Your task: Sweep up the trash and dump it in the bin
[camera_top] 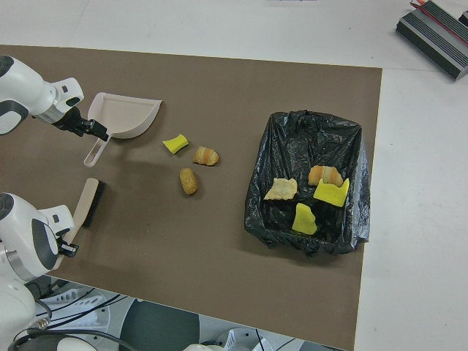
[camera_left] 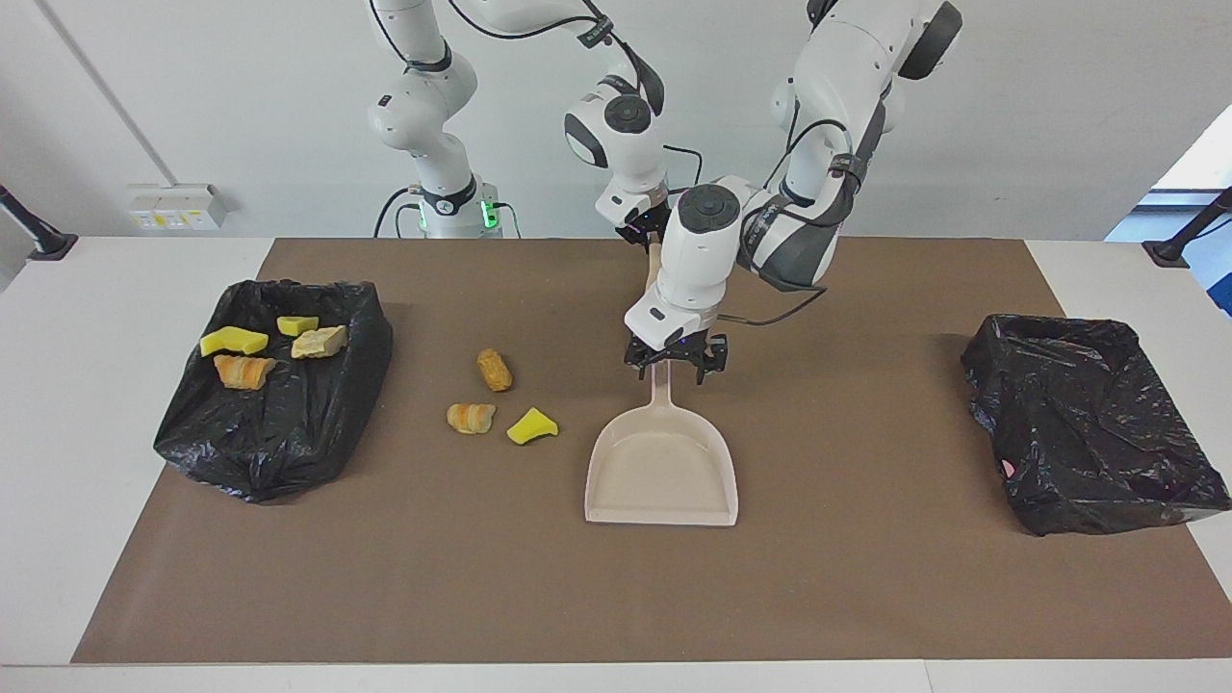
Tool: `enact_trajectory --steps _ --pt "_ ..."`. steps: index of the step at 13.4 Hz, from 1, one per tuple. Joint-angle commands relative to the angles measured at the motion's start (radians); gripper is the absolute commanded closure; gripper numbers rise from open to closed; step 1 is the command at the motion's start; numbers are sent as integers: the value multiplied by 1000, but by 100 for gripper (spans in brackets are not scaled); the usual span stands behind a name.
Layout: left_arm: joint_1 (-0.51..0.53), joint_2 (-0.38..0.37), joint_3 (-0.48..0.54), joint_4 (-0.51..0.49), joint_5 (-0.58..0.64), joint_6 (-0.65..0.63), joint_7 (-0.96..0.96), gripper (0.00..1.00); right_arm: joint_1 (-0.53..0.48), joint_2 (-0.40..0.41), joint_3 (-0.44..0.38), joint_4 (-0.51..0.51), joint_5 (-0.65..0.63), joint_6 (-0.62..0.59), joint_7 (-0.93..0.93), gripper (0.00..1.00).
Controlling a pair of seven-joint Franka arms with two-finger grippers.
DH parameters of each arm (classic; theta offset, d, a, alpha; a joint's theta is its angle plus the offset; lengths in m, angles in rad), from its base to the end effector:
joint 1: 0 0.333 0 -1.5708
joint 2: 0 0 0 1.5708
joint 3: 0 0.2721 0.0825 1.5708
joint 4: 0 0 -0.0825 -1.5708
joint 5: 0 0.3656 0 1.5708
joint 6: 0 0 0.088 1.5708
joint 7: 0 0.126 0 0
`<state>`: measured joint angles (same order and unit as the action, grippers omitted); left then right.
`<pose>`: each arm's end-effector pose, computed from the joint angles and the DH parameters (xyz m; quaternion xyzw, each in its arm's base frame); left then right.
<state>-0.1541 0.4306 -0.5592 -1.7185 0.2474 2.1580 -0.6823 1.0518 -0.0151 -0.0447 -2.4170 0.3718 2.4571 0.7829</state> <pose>0.5020 -0.3828 0.3257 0.9976 -0.0551 0.0280 0.0304 0.2535 0.4090 0.2714 -0.9918 0.0292 0.0776 0.0969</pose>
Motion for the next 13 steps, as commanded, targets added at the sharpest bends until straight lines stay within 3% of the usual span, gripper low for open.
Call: enact_trajectory --steps 1,9,13 --pt "-12 27 1 -3 44 46 -69 5 -44 -8 2 15 -17 8 -10 100" --pt "-9 30 -2 -6 38 27 -60 4 -75 -48 3 12 -14 -36 -40 100" --pt "-9 11 -4 -44 38 10 -63 21 -73 -35 5 1 -5 -32 -39 100"
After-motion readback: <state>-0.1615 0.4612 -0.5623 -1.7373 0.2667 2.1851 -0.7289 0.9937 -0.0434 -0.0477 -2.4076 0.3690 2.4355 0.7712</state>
